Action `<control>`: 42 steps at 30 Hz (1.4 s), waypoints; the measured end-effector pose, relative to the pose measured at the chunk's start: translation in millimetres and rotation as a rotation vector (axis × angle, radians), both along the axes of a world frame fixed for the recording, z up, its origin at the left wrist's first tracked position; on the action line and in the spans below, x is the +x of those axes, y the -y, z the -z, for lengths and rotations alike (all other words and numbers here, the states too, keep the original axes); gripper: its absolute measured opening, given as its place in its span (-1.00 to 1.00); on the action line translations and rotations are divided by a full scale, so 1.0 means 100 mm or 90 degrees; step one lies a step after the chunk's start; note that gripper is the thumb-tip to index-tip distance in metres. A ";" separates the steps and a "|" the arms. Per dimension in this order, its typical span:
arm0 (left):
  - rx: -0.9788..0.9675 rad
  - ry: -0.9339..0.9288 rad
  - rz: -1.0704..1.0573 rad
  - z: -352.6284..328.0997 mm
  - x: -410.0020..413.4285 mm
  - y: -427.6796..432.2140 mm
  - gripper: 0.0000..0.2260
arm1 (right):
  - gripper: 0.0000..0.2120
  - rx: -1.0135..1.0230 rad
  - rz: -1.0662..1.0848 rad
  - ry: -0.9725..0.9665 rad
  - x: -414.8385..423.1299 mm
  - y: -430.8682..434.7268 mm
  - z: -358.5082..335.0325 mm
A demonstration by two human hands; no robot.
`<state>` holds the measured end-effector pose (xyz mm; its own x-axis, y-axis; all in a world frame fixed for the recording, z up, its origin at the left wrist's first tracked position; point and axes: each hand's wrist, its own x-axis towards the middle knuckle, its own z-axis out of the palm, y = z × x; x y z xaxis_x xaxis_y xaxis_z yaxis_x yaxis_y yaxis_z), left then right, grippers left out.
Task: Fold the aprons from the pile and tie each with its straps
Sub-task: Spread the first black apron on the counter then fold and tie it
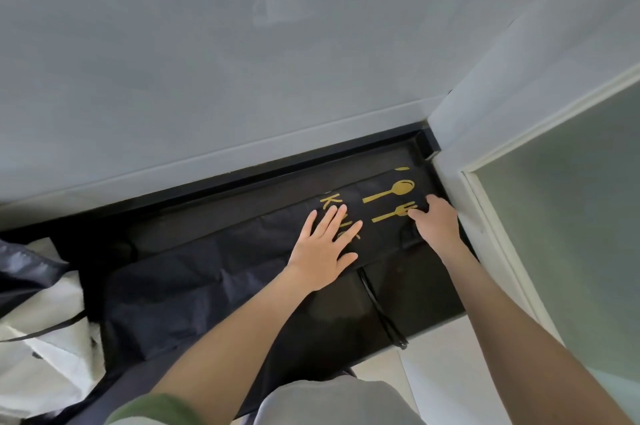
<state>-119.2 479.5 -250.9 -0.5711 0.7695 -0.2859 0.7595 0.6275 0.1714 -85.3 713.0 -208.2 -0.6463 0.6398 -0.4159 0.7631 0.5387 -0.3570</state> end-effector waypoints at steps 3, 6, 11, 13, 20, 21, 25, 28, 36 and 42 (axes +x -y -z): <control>0.014 -0.021 0.012 0.01 -0.07 -0.14 -0.46 | -0.67 0.125 0.001 -0.030 0.00 -0.01 0.02; 0.004 -0.046 0.054 0.00 -0.19 -0.23 -0.46 | -0.69 0.181 -0.004 -0.050 0.04 0.01 0.05; -0.021 -0.070 0.055 0.00 -0.23 -0.31 -0.45 | -0.31 0.267 -0.354 -0.172 0.10 0.24 0.08; -0.015 -0.067 0.042 -0.02 -0.20 -0.29 -0.39 | -0.28 0.139 -0.524 -0.133 0.12 0.38 0.13; -0.011 -0.028 0.059 -0.23 -0.16 0.24 -0.31 | -0.19 0.059 -0.589 0.006 0.15 0.33 0.26; -0.006 -0.032 0.022 -0.26 -0.15 0.34 -0.37 | -0.21 0.066 -0.597 0.005 0.15 0.34 0.24; -0.034 -0.019 -0.039 -0.34 -0.11 0.62 -0.48 | -0.27 0.087 -0.601 0.033 0.15 0.41 0.20; -0.029 0.031 -0.108 -0.44 -0.14 0.62 -0.49 | -0.47 0.134 -0.573 -0.015 0.13 0.45 0.15; -0.018 0.137 -0.192 -0.76 -0.62 0.49 -0.56 | -0.59 0.305 -0.271 -0.250 0.04 0.56 -0.06; 0.041 0.117 -0.214 -0.84 -0.67 0.48 -0.54 | -0.59 0.380 -0.391 -0.299 0.30 0.75 0.03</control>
<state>-186.6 431.6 -167.1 -0.7385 0.5675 -0.3642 0.4663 0.8199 0.3320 -55.0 637.9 -211.4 -0.9546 0.1581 0.2525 0.1391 0.9860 -0.0918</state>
